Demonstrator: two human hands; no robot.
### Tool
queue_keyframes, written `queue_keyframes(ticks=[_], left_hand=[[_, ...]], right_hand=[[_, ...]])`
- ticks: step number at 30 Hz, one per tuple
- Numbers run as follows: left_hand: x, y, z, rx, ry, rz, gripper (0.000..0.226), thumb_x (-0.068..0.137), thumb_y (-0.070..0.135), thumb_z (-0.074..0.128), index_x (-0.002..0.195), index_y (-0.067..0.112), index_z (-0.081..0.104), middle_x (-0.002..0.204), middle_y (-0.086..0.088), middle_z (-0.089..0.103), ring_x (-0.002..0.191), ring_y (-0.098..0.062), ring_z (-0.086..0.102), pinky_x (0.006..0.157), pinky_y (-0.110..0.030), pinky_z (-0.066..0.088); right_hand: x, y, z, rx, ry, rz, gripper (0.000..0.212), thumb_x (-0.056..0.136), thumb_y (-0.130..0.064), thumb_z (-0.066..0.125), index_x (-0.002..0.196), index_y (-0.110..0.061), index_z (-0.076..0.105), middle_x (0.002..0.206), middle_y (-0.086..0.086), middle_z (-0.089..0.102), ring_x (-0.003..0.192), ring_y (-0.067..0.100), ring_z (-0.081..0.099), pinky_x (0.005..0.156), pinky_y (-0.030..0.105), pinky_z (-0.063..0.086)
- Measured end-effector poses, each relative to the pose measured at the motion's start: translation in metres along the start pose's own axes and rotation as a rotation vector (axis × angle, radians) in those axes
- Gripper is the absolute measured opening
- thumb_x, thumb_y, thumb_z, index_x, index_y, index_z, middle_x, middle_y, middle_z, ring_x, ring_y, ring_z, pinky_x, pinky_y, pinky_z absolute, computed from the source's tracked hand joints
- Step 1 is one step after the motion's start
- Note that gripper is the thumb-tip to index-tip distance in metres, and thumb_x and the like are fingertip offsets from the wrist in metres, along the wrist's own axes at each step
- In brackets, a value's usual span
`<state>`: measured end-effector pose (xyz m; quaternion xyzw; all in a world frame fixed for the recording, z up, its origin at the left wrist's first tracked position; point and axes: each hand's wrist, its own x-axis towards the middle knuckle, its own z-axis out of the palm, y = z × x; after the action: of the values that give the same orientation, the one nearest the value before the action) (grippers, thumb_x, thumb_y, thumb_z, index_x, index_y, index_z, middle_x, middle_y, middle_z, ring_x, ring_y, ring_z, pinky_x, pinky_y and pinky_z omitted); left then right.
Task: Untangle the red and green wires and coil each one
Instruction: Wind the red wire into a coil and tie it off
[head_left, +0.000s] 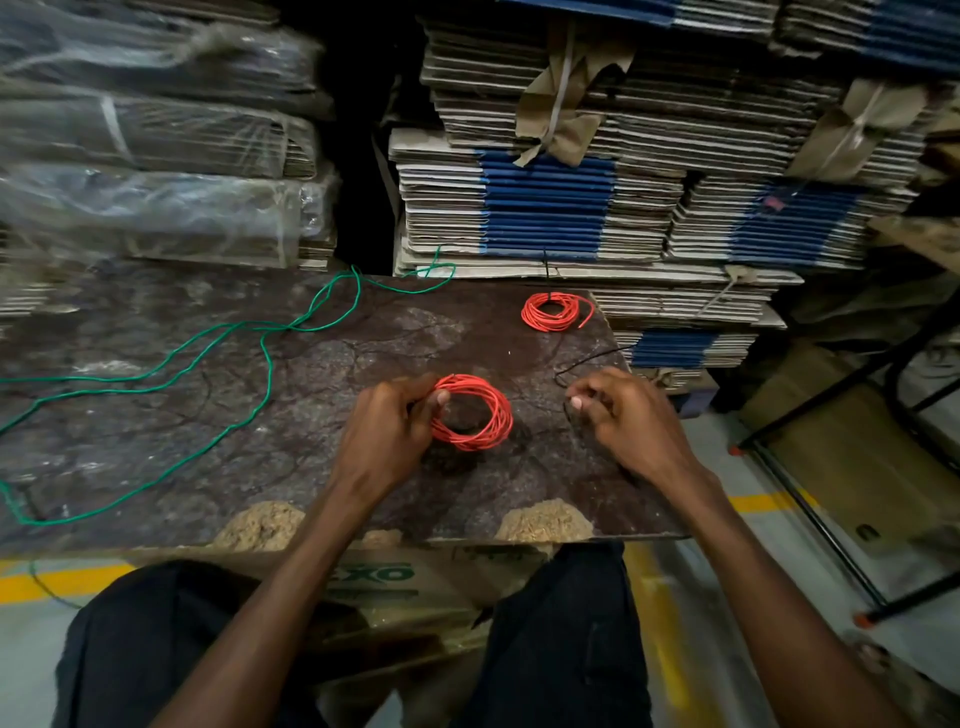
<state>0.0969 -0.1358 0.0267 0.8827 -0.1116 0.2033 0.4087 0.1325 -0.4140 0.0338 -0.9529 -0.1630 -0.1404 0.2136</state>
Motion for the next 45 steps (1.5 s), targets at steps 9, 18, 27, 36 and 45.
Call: queue_keyframes(ticks=[9,18,27,36,45], left_hand=[[-0.003,0.004,-0.013,-0.113,-0.060,0.061,0.040,0.091,0.042,0.048,0.085,0.008,0.068,0.068,-0.001,0.062,0.062,-0.015,0.055,0.062,-0.041,0.043],[-0.007,0.006,-0.026,-0.279,-0.076,0.059,0.039,0.092,0.042,0.050,0.097,0.009,0.070,0.076,-0.007,0.062,0.070,-0.023,0.059,0.063,-0.045,0.048],[-0.009,0.011,-0.031,-0.270,-0.087,0.045,0.026,0.093,0.030,0.053,0.100,0.013,0.072,0.073,-0.006,0.059,0.068,-0.023,0.056,0.062,-0.042,0.045],[-0.014,0.014,-0.032,-0.196,-0.133,0.059,0.023,0.094,0.029,0.052,0.097,0.015,0.070,0.072,-0.005,0.060,0.068,-0.020,0.058,0.065,-0.044,0.045],[-0.011,0.009,-0.028,-0.220,-0.181,0.033,0.032,0.092,0.033,0.052,0.118,0.027,0.069,0.090,-0.004,0.071,0.082,-0.020,0.066,0.075,-0.042,0.050]], right_hand=[[0.030,-0.054,-0.027,0.817,0.107,0.143,0.022,0.090,-0.003,0.065,0.098,-0.021,0.075,0.072,-0.001,0.068,0.061,0.011,0.059,0.058,0.023,0.054],[0.049,-0.068,-0.020,1.098,0.233,0.373,0.011,0.087,-0.005,0.067,0.095,-0.010,0.073,0.072,0.002,0.068,0.056,0.009,0.058,0.054,0.018,0.051],[0.036,-0.100,0.013,1.382,-0.041,0.671,0.006,0.085,-0.005,0.064,0.089,-0.006,0.068,0.062,0.002,0.067,0.049,0.006,0.059,0.048,0.015,0.050],[0.025,-0.118,0.022,1.338,-0.107,0.627,0.023,0.075,0.001,0.069,0.081,-0.022,0.071,0.078,0.004,0.068,0.066,0.016,0.055,0.068,0.031,0.041],[0.016,-0.130,0.010,1.260,-0.148,0.543,0.017,0.082,0.000,0.066,0.083,-0.014,0.076,0.080,0.009,0.073,0.066,0.014,0.064,0.068,0.025,0.055]])
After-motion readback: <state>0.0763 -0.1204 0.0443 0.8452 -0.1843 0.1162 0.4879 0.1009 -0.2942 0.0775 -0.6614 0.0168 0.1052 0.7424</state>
